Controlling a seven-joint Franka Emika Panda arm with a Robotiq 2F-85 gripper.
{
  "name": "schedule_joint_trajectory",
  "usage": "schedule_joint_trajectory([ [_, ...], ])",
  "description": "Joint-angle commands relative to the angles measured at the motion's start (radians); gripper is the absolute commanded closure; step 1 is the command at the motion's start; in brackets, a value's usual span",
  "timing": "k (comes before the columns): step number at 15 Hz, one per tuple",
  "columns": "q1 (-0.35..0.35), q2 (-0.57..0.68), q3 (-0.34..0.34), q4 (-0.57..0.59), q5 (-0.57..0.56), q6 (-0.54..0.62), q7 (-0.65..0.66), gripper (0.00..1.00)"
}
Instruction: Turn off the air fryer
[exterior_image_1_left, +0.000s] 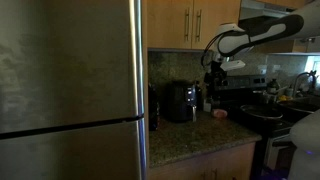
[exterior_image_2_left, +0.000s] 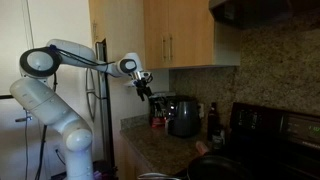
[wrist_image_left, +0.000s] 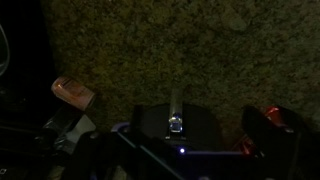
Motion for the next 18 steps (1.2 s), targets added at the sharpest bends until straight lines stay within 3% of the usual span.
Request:
schedule_joint_trajectory([
  [1, 0.015, 0.002, -0.012, 0.002, -0.008, -0.003, 0.007, 0.0],
  [5, 0.018, 0.049, -0.008, -0.042, 0.001, -0.001, 0.014, 0.0],
  [12, 0.006, 0.162, -0.005, -0.164, 0.004, 0.331, 0.151, 0.0],
  [18, 0.007, 0.168, -0.01, -0.153, -0.002, 0.331, 0.168, 0.0],
])
